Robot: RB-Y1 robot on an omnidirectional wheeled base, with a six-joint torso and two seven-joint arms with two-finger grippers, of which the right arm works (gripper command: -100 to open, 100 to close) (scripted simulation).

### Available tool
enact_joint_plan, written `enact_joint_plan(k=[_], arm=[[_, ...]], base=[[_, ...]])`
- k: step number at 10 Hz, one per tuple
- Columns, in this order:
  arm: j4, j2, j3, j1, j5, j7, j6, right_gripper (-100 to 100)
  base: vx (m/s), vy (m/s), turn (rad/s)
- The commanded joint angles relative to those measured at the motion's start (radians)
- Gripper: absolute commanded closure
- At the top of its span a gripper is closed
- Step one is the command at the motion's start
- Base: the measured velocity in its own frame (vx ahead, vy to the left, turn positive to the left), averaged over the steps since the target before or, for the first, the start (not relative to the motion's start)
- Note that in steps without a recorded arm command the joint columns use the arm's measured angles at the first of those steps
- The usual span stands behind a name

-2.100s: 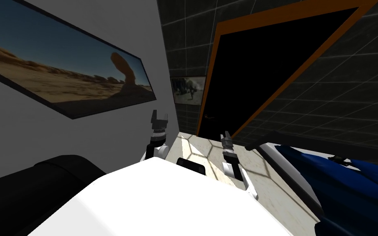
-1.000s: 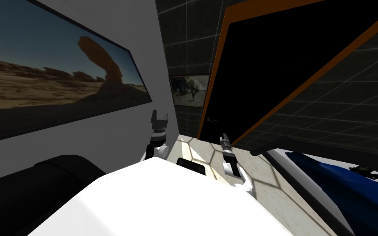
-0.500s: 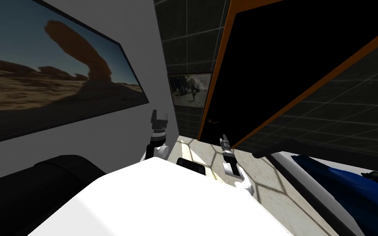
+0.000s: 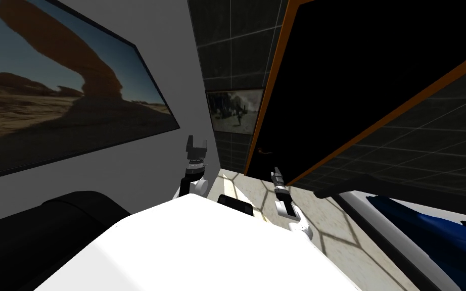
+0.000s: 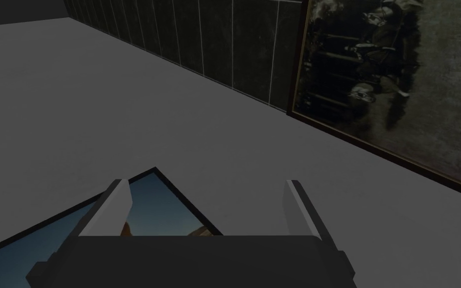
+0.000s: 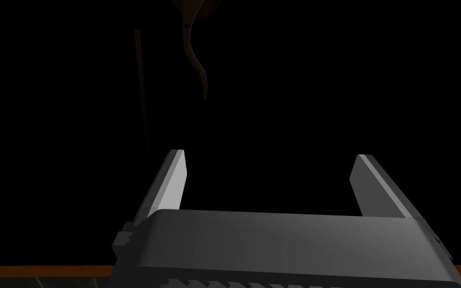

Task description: Pull the door open

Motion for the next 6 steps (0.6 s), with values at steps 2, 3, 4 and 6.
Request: enact_joint_plan(k=[2, 3, 4, 6], arm=[[0.068, -0.008, -0.010, -0.027, 0.010, -0.009, -0.012, -100], [0.086, -0.011, -0.013, -0.034, 0.013, -0.011, -0.016, -100], [0.103, -0.013, -0.016, -0.041, 0.015, -0.013, -0.019, -100], [0.150, -0.018, -0.023, -0.059, 0.022, -0.019, -0.028, -100]], base=[[0.123, 0.027, -0.001], [0.154, 0.037, 0.005], [0.120, 0.043, 0.000], [0.113, 0.038, -0.001]])
